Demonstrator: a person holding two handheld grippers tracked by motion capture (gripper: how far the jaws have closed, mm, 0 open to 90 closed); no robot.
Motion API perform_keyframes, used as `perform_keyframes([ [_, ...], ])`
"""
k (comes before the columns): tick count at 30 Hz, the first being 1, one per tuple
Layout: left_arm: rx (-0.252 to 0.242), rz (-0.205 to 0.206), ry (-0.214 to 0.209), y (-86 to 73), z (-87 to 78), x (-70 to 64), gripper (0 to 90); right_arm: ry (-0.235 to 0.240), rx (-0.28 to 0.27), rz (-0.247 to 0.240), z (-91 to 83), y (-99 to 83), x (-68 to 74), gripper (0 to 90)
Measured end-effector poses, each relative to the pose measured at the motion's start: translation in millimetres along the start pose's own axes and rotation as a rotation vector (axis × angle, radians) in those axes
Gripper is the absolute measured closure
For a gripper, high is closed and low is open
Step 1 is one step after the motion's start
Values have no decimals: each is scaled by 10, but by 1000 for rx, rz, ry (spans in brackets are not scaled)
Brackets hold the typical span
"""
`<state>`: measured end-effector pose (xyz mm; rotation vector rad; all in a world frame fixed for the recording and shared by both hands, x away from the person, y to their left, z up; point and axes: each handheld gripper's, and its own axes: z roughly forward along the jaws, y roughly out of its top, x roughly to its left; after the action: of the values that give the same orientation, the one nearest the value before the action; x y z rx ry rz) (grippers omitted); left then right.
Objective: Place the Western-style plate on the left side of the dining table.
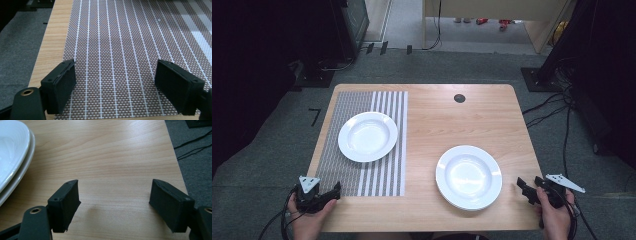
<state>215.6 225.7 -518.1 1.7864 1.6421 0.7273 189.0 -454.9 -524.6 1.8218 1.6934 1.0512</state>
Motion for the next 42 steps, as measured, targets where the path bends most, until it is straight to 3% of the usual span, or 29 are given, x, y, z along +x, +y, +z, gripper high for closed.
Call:
perform_keyframes([
  [17, 0, 0, -1, 0, 0, 0, 171, -65, 48, -121, 45, -17, 162, 146],
  [24, 0, 0, -1, 0, 0, 1, 171, -76, 52, -128, 51, -19, 179, 143],
  [29, 0, 0, -1, 1, 1, 1, 171, -111, 70, -174, 75, -24, 233, 125],
  [42, 0, 2, -3, 1, 1, 3, 171, -109, 72, -174, 78, -23, 235, 121],
])
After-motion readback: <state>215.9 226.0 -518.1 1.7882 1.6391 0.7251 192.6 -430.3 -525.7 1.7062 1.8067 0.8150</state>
